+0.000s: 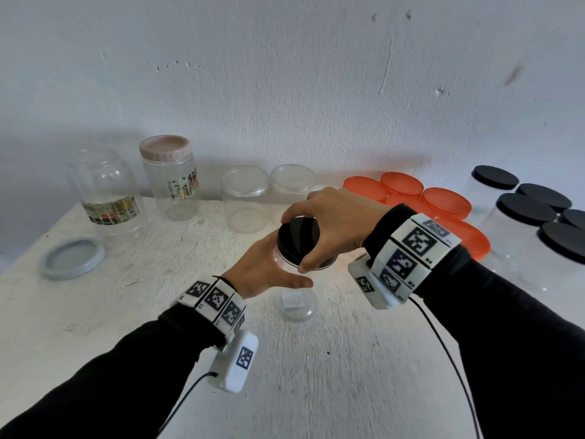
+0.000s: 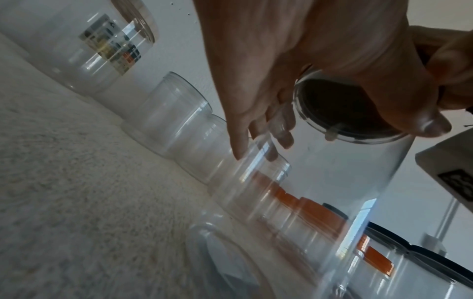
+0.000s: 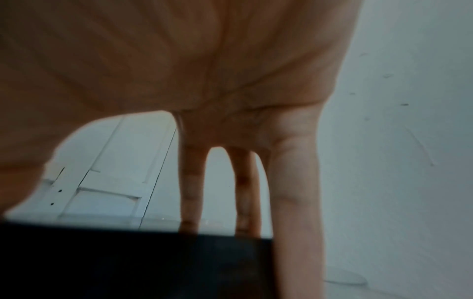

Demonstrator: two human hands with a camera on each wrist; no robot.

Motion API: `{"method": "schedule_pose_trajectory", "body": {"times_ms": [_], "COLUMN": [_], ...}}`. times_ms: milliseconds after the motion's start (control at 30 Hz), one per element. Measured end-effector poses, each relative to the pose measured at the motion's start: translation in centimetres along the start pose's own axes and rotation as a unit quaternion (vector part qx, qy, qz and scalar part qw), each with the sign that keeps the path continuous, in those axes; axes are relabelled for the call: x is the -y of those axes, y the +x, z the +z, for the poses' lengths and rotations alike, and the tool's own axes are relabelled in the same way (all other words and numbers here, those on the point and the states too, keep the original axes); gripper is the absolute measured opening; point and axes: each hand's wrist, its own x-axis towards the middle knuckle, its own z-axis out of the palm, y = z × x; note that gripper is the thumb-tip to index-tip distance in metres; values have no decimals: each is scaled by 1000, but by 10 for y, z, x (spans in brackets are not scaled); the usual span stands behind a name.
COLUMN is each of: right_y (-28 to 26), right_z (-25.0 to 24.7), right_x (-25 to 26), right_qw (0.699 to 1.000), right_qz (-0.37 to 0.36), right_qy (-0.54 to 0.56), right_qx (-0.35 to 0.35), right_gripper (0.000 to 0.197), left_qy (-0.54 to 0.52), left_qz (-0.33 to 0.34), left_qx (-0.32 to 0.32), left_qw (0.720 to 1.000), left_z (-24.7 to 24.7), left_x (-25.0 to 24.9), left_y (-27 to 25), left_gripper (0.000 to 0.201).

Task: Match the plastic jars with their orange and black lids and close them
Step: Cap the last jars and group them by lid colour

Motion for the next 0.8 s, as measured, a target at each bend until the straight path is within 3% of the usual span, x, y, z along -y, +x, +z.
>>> {"method": "schedule_pose_trajectory", "body": {"times_ms": [367,433,533,567,800], "right_y": [4,4,1,1,4], "right_z": [14,9,-1,-2,10], "right_x": [14,11,3,3,1], "right_qw": [993,995,992,991,1000], "right_qz": [59,56,10,-4,-18], "right_qy": [-71,-80,-31,-20,-22], "right_qx": [-81,-24,118,131,-5], "right_gripper": [55,61,80,81,66], "left_qy": [14,20,35,37,-19], "left_qz": [5,2,-7,-10,-18], "left_qx": [-32,-22,17,32,20], "left_qw": [999,1000,999,999,999], "left_z": [4,2,-5,-7,-3], "left_x": [1,1,-3,-3,-1], "left_y": [-4,-3,-1,-1,-2], "left_gripper": [79,79,71,70,74]}}
